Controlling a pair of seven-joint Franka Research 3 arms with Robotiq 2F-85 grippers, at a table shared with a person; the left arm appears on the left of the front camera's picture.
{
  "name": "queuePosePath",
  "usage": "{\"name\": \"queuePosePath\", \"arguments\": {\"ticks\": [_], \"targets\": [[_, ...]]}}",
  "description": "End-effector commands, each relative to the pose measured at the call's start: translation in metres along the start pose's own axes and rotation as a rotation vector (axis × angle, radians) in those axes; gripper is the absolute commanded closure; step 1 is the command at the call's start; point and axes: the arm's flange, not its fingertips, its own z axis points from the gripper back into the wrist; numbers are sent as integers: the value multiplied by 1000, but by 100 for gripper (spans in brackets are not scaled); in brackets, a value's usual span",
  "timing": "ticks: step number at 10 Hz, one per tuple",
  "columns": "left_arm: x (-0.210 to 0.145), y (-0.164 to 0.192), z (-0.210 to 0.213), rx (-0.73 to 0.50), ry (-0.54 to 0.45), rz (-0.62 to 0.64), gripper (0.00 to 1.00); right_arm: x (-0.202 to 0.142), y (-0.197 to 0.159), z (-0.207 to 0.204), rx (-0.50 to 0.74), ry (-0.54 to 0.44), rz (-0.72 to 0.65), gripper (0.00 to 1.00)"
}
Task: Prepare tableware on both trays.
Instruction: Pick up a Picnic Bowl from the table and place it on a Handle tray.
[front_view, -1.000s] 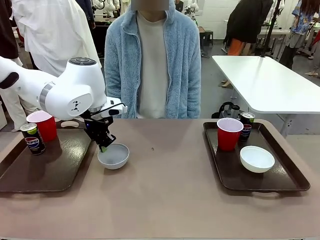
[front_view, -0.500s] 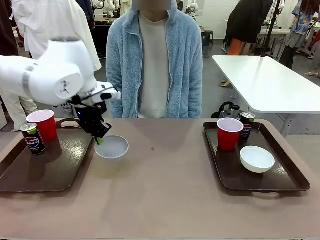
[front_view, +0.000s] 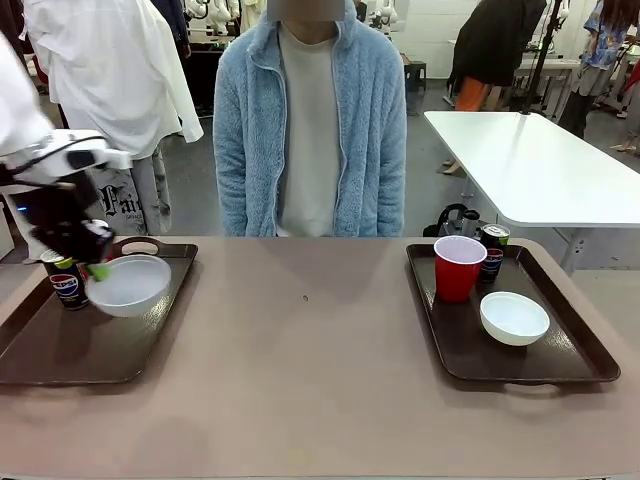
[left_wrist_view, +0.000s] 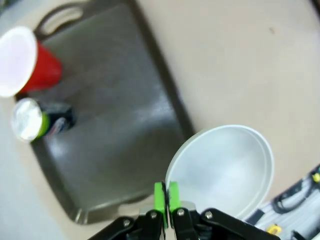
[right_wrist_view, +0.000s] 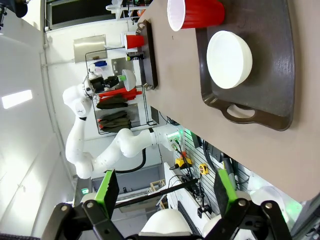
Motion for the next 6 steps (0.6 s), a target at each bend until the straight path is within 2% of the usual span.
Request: {"name": "queuePosePath", "arguments": {"ticks": [1,3,6], "targets": [[-17,51,-5,-51,-29,108,100,-2,2,0,4,0,0,0],[-20,83,-22,-60,-6,182,100,-2,2,0,4,0,0,0],[-16,89,-61,-7,42,187,100,-2,2,0,4,0,0,0]]}}
